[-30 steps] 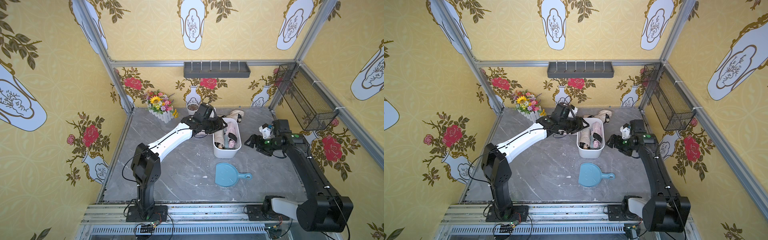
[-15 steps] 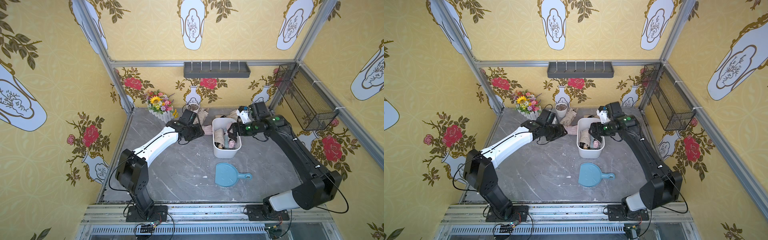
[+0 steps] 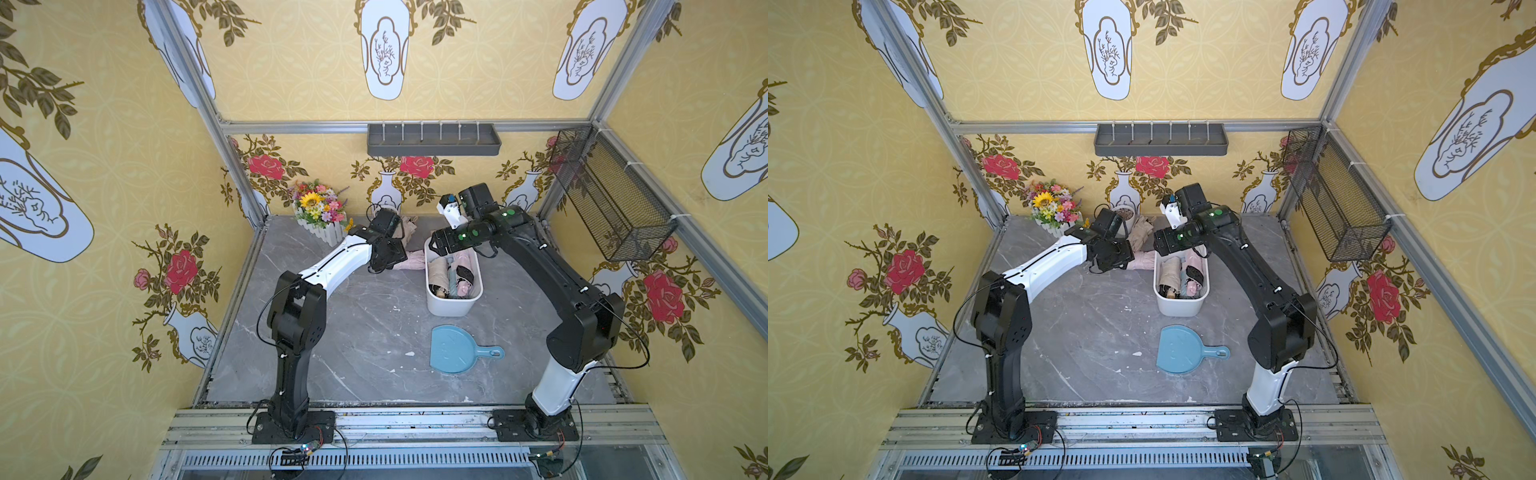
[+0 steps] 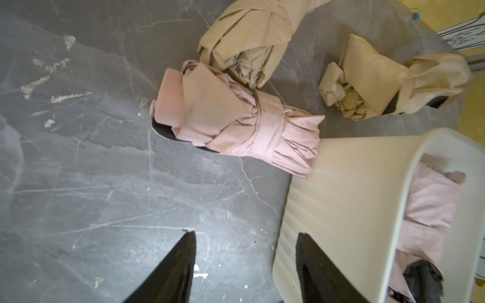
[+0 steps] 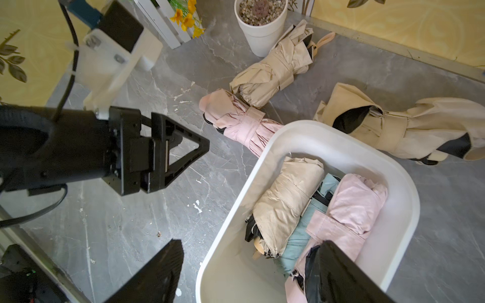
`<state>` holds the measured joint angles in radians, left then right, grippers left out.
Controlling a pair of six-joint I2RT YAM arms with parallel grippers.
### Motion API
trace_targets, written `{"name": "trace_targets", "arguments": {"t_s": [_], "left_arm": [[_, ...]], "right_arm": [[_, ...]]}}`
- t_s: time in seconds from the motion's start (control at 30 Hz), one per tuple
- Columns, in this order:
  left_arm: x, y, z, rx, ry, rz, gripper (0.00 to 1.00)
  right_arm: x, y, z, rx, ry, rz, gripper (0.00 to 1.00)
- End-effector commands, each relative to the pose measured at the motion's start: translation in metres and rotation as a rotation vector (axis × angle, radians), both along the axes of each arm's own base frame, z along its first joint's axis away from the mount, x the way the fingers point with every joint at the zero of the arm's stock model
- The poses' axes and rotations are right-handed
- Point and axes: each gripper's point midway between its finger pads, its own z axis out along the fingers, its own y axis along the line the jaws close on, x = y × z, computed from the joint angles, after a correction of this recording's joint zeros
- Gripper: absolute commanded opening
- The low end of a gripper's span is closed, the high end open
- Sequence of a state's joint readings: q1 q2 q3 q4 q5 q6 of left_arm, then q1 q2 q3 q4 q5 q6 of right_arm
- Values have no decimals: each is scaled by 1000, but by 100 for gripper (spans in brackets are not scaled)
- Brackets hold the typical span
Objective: Put the umbrella into the storage box
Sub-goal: Adjust the umbrella at the center of the board.
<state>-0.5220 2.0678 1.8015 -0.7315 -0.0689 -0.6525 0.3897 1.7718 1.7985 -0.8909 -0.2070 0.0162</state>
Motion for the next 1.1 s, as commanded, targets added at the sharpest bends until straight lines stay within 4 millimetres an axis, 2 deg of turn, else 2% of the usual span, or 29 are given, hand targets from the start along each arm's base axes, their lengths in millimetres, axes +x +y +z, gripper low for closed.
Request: {"name": "trace_targets", "arguments": {"t_s": [0.0, 0.2, 0.37, 0.63, 0.77, 1.07], "left_arm": [[5, 1, -14, -9, 69, 57, 69], [24, -45, -20, -288, 159, 190, 70], [37, -62, -25, -395, 188, 297, 71], [40, -60, -45, -406, 230, 454, 73], [46, -66, -59, -439, 243, 487, 73], [60, -56, -74, -409, 202, 571, 73]], "right_arm": [[-6, -9, -9, -1, 23, -73, 87], [-20, -22, -22, 72, 69, -207, 90], [-31, -44, -32, 161, 141, -350, 91], [-44, -74, -14, 187, 103, -408, 91], [-50, -84, -12, 186, 93, -423, 91], [-60, -87, -11, 185, 99, -413, 91]]}}
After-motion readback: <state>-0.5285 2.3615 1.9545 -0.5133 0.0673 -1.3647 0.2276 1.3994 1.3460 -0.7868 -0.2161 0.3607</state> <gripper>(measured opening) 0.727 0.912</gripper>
